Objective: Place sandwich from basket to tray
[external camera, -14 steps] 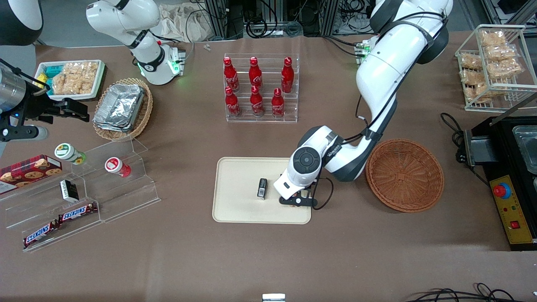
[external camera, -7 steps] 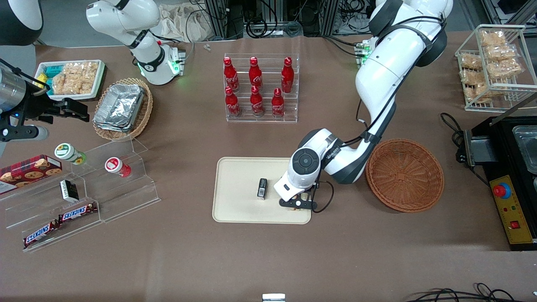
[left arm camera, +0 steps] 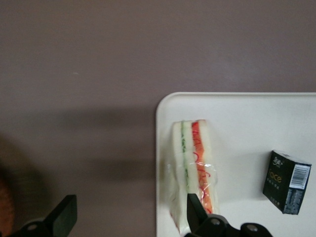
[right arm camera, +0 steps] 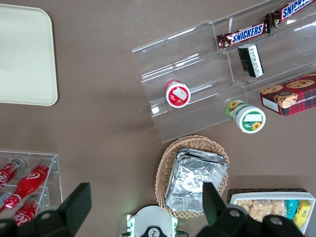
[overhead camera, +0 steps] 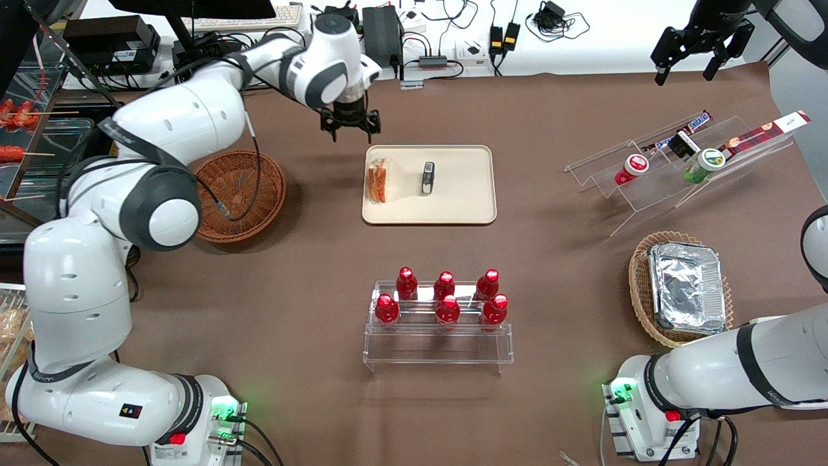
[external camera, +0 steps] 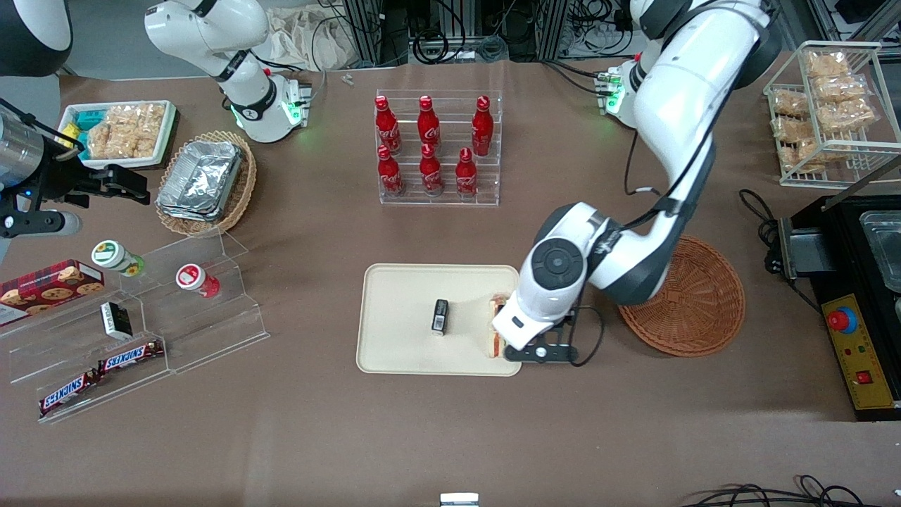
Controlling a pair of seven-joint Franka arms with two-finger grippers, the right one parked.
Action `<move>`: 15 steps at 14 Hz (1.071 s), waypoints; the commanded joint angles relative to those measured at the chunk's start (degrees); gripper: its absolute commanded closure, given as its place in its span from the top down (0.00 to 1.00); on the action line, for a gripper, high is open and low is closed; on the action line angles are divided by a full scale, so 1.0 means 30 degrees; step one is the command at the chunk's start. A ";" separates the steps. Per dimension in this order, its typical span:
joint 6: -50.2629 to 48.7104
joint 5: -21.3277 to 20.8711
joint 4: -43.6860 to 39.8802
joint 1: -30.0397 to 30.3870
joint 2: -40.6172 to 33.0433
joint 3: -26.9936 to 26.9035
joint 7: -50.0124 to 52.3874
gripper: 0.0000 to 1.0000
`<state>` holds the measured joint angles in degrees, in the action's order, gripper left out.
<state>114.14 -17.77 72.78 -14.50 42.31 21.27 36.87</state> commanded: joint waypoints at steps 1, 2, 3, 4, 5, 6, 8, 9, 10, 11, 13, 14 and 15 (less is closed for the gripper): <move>-0.1130 0.1232 0.0933 0.1109 -0.2259 0.0087 -0.0219 1.00; -0.1075 0.1353 0.1748 0.1694 -0.3165 0.0087 -0.0742 1.00; -0.0843 0.1412 0.2916 0.2338 -0.4161 0.0087 -0.1183 1.00; -0.0550 0.1587 0.3769 0.2895 -0.5128 0.0087 -0.1245 1.00; -0.0461 0.2082 0.4821 0.3249 -0.6326 0.0087 -0.1275 1.00; -0.0460 0.2667 0.5934 0.3804 -0.7586 0.0087 -0.1362 1.00; -0.0460 0.3577 0.8016 0.4686 -0.9931 0.0058 -0.1943 1.00; -0.0460 0.3755 0.9011 0.5210 -1.0957 0.0029 -0.2761 1.00; -0.0460 0.4192 0.9833 0.5911 -1.1954 0.0057 -0.3320 1.00; -0.0721 0.4863 1.0277 0.6325 -1.2834 0.0029 -0.3993 1.00; -0.2149 0.5542 1.0399 0.7435 -1.3923 -0.0030 -0.5690 1.00; -0.2855 0.5863 1.0282 0.7964 -1.4303 -0.0030 -0.6134 1.00; -0.3500 0.6127 1.0136 0.8462 -1.4713 -0.0059 -0.6544 1.00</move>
<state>105.95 -1.61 101.47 7.99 1.75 20.82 20.34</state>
